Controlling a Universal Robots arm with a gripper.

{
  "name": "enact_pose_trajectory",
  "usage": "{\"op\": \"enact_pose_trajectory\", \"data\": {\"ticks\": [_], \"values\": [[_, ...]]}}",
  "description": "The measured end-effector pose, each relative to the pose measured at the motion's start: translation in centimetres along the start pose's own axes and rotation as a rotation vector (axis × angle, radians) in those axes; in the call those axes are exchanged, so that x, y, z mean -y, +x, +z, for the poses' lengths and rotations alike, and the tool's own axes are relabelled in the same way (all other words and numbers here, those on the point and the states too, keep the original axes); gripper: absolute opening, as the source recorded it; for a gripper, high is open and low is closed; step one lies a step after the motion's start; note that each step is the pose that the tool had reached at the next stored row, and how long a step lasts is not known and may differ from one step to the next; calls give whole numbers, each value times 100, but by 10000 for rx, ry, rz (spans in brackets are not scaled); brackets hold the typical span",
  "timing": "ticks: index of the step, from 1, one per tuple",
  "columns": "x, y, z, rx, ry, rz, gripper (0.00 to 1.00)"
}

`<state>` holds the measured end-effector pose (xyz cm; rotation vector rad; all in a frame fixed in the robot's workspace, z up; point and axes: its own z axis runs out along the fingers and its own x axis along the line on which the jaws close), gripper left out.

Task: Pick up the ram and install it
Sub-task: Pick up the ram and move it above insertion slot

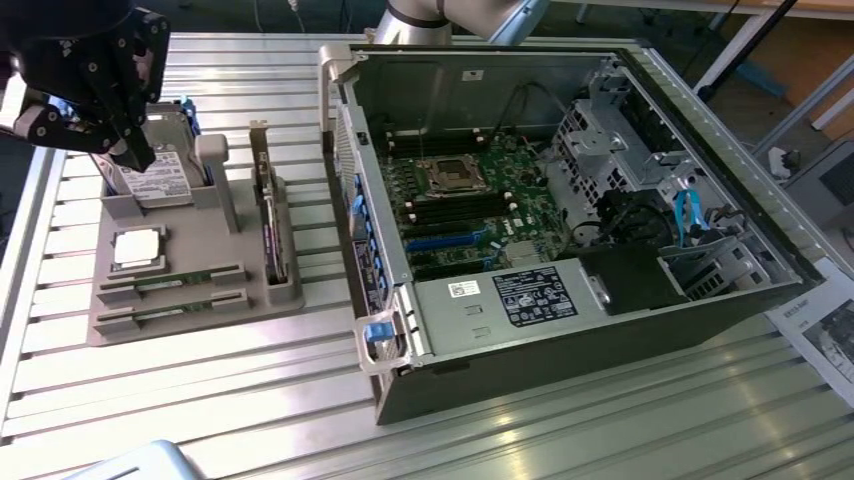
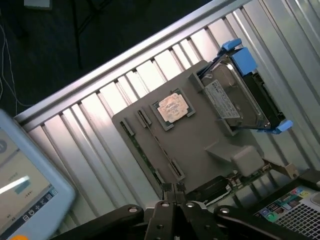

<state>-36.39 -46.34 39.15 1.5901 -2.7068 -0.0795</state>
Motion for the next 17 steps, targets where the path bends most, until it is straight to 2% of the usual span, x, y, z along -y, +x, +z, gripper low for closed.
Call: {"op": "enact_pose_trajectory", "data": {"ticks": [17], "values": [[0,0,7,-117,-65,-2634,10]]}}
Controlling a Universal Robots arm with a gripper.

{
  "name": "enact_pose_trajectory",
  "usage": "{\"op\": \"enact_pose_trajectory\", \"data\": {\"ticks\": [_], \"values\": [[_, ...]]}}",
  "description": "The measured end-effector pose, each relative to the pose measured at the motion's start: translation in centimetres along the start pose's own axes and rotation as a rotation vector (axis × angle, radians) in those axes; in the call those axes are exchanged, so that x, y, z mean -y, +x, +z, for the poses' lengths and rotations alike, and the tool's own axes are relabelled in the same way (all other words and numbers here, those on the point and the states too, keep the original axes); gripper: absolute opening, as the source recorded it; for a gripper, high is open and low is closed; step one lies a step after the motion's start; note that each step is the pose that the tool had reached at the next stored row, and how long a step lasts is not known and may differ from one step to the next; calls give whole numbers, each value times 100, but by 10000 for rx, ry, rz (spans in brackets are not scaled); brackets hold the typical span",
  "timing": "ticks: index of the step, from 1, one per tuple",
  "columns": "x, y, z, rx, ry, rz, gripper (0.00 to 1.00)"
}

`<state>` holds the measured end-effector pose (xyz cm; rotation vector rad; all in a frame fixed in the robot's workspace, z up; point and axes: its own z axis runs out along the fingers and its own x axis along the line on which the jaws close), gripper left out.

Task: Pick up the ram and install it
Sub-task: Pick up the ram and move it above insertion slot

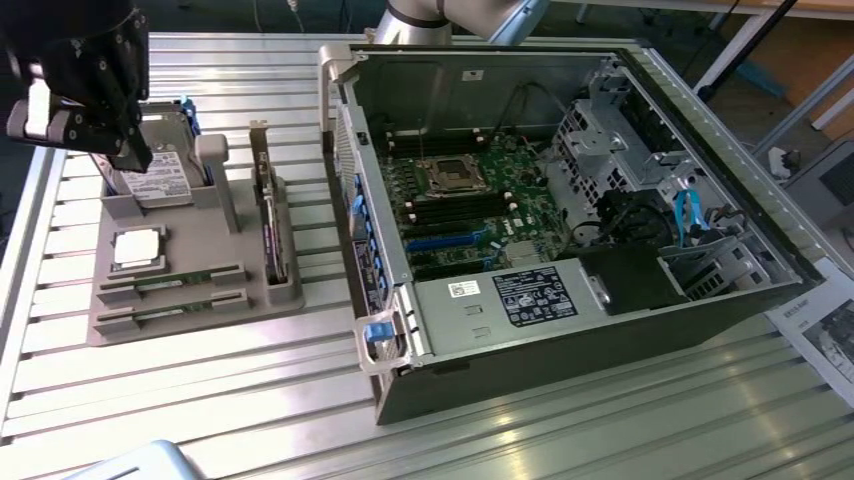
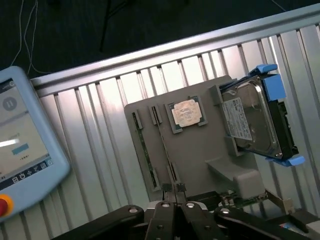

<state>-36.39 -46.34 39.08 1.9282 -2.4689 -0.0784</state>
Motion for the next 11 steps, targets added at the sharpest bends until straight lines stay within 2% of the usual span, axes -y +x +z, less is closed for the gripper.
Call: {"op": "enact_pose_trajectory", "data": {"ticks": [5,11], "values": [[0,0,2,-33,-18,-738,10],[0,0,2,-38,-21,-868,10]]}}
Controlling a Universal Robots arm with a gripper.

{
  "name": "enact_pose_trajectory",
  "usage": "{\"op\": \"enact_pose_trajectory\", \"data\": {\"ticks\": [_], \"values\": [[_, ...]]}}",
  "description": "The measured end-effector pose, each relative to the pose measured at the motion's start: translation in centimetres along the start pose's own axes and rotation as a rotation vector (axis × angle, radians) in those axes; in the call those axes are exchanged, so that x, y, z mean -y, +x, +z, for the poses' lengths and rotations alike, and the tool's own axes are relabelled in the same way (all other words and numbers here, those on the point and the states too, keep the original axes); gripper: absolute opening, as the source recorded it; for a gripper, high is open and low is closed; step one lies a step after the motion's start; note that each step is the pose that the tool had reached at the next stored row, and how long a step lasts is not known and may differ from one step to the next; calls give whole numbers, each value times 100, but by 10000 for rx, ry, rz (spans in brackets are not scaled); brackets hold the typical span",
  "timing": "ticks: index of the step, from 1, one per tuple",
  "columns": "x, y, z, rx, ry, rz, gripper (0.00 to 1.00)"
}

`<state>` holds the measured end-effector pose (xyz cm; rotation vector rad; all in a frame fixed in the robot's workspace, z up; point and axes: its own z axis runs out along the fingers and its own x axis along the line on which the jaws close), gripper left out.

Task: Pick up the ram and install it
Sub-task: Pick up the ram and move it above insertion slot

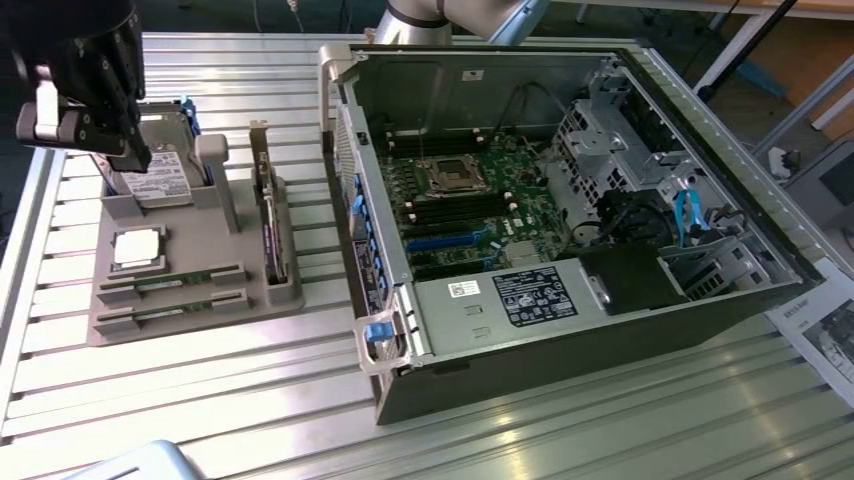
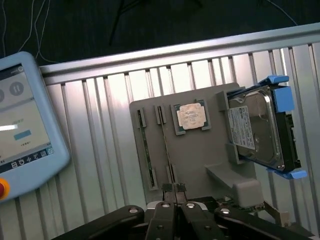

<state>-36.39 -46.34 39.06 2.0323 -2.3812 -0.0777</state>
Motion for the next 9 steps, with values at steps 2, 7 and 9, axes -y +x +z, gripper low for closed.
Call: {"op": "enact_pose_trajectory", "data": {"ticks": [2,7,9], "values": [[0,0,0,-11,-6,-231,10],[0,0,0,-16,-9,-352,10],[0,0,0,-16,-9,-352,10]]}}
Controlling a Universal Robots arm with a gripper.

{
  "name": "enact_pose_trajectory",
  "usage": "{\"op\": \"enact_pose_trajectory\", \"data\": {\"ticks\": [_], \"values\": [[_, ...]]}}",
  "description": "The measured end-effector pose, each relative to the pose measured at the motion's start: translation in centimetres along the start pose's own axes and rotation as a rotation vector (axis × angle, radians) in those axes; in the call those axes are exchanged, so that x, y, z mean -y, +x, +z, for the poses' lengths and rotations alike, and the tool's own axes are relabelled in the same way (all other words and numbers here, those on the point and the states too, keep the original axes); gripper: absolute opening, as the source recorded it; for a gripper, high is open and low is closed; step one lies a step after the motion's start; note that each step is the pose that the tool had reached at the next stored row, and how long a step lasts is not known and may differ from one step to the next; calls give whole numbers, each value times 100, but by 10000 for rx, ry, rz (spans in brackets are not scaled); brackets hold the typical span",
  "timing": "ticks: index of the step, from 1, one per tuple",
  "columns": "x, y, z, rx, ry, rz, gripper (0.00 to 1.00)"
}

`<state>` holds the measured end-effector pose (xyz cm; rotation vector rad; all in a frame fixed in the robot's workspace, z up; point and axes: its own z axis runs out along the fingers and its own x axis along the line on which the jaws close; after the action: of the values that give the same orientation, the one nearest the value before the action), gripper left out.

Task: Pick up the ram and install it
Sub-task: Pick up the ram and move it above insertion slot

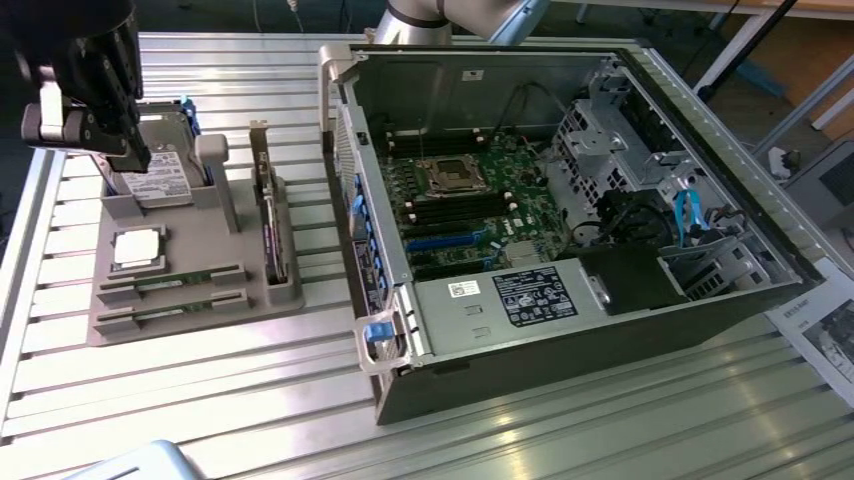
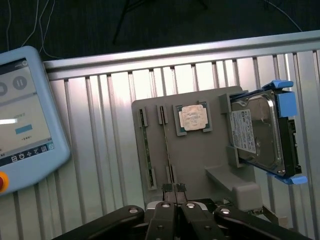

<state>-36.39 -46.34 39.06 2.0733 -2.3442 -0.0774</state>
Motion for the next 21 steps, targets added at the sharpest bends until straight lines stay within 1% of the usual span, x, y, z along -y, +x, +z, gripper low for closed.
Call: {"op": "enact_pose_trajectory", "data": {"ticks": [4,7,12,16,21], "values": [[1,0,4,1,1,0,10],[1,1,31,1,0,0,10],[4,3,88,1,1,1,10],[7,7,167,0,0,1,10],[11,11,224,-1,-1,0,10]]}}
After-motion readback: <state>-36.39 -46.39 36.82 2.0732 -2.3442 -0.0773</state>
